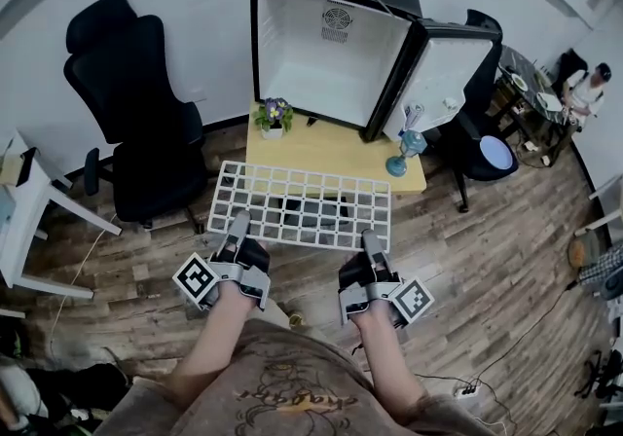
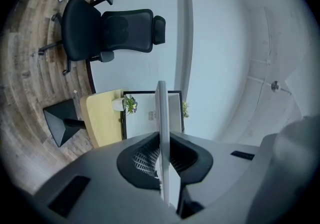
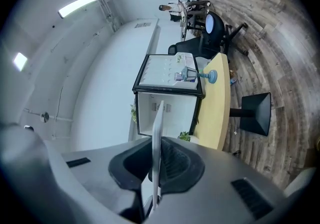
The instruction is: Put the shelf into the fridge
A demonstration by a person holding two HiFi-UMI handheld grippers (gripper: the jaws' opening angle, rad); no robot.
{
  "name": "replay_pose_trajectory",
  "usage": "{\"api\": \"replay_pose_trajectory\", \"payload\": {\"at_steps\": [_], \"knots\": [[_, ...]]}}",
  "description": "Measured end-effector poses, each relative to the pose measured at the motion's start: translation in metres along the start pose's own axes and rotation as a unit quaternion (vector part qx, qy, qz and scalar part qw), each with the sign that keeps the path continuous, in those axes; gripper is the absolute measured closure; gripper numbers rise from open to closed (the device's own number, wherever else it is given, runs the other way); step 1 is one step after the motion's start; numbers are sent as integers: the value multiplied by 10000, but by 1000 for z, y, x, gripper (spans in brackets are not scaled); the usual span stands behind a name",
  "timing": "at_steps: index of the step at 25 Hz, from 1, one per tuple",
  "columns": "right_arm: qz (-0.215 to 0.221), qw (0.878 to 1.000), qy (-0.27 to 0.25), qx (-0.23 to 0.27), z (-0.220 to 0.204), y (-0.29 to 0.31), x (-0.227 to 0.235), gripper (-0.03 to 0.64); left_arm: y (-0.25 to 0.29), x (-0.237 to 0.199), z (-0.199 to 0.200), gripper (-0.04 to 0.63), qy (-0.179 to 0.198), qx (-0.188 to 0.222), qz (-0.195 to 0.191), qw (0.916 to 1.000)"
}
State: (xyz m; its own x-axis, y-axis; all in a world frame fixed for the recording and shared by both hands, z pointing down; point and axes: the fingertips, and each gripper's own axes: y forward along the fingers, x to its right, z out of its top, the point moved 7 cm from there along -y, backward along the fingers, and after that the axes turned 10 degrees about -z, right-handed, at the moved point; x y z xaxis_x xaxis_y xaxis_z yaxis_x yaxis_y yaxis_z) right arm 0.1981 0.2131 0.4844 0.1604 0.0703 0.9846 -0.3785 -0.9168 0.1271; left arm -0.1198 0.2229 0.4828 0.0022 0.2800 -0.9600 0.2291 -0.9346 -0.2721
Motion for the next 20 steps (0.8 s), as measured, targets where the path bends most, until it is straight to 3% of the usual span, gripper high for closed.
{"api": "replay_pose_trajectory", "payload": {"at_steps": [7, 20], "knots": [[-40, 10000, -36, -68, 14, 38, 0, 591, 35, -14, 10, 545, -30, 86, -25, 10000], [-102, 9998, -65, 172, 34, 133, -11, 589, 131, -42, 54, 545, -141, -129, -34, 9998]]}}
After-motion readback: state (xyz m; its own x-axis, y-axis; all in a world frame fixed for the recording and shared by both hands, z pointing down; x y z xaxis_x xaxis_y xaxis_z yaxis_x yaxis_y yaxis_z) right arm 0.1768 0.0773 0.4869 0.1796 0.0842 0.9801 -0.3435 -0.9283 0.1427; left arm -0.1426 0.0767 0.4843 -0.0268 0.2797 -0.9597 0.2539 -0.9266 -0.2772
